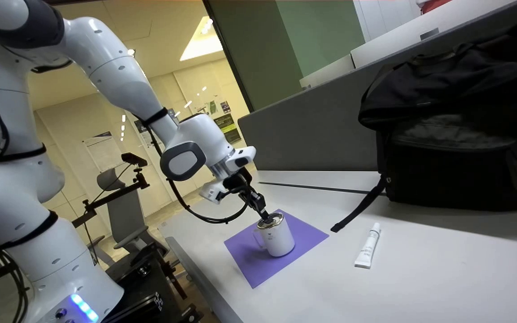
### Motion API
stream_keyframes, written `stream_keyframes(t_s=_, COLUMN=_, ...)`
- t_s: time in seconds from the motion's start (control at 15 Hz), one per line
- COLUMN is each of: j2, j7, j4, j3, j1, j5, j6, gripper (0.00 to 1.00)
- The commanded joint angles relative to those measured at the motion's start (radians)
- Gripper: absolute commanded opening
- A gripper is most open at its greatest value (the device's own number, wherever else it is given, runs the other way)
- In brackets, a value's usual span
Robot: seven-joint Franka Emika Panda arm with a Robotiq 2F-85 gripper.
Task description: Open the mug lid
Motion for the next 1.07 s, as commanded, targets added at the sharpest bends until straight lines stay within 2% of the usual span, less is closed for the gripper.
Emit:
stream_keyframes(t_s=0.0, j2=0.031, j7=-0.009, j4=0.026, j3=0.018, j1=-0.029, j5=-0.004, j6=0.02, gripper=0.0)
stream_keyframes(t_s=0.27, j2=0.052, j7=-0.008, j4=0.033, j3=0.027, j1=-0.038, j5=-0.006, j6=0.035, gripper=0.0)
stream_keyframes(t_s=0.47, j2=0.057, j7=-0.009, j4=0.035, j3=0.009, j1=-0.022, j5=-0.006, j6=0.032, gripper=0.0)
stream_keyframes(t_s=0.67, j2=0.055, j7=-0.012, j4=0.034, j3=-0.04, j1=0.023, j5=-0.009, j6=0.026, gripper=0.0)
stream_keyframes(t_s=0.73, j2=0.054, j7=0.072, j4=0.03, j3=-0.075, j1=0.038, j5=-0.111, j6=0.025, gripper=0.0)
stream_keyframes(t_s=1.0, j2=0.051, j7=0.108, j4=0.031, j3=-0.168, j1=0.112, j5=-0.205, j6=0.019, gripper=0.0)
